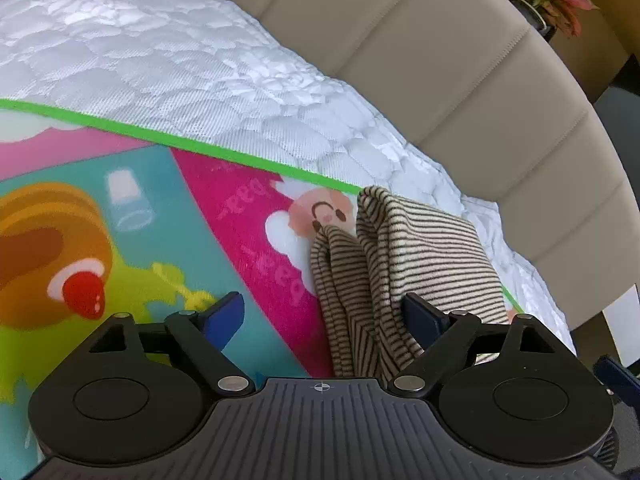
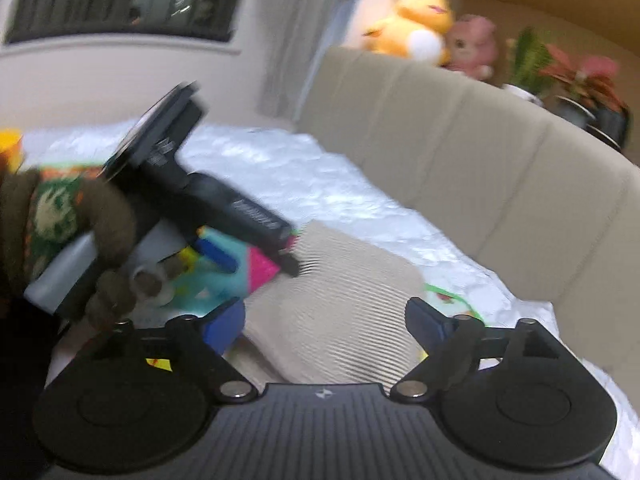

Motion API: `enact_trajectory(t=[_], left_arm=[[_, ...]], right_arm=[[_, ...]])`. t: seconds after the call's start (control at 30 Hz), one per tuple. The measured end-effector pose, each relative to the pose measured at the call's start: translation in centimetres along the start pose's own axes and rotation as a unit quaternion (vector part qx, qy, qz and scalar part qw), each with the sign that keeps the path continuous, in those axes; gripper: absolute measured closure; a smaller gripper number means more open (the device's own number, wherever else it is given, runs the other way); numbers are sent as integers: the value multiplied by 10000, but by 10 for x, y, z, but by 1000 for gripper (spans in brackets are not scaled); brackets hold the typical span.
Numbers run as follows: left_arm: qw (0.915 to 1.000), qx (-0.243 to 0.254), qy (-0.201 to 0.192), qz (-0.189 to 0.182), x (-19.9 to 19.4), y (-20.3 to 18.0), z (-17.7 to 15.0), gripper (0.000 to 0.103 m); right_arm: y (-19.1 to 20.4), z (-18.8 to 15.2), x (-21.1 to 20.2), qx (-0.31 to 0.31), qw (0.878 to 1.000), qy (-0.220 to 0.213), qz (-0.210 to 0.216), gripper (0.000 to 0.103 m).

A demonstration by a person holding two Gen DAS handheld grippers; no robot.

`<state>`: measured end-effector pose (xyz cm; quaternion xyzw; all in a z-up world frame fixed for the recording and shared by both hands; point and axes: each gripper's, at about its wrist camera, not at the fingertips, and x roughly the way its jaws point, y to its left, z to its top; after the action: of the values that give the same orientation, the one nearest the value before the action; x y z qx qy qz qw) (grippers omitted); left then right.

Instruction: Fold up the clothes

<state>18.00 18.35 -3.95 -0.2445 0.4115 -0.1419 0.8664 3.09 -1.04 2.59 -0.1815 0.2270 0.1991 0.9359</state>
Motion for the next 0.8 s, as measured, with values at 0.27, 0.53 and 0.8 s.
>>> enact_trajectory(t=[0.27, 0.53, 0.8], left_arm=[[9999, 104, -17, -41, 10, 1, 5, 8], [9999, 104, -87, -36, 10, 0, 6, 6], [9999, 133, -26, 86, -28, -17, -15, 4]], right_arm=[[-1, -33, 60, 799, 9915, 1023, -85, 6], [-11, -29, 64, 1036, 9873, 1193, 175, 0], [-23, -30, 70, 1695, 9704, 1681, 364, 0]])
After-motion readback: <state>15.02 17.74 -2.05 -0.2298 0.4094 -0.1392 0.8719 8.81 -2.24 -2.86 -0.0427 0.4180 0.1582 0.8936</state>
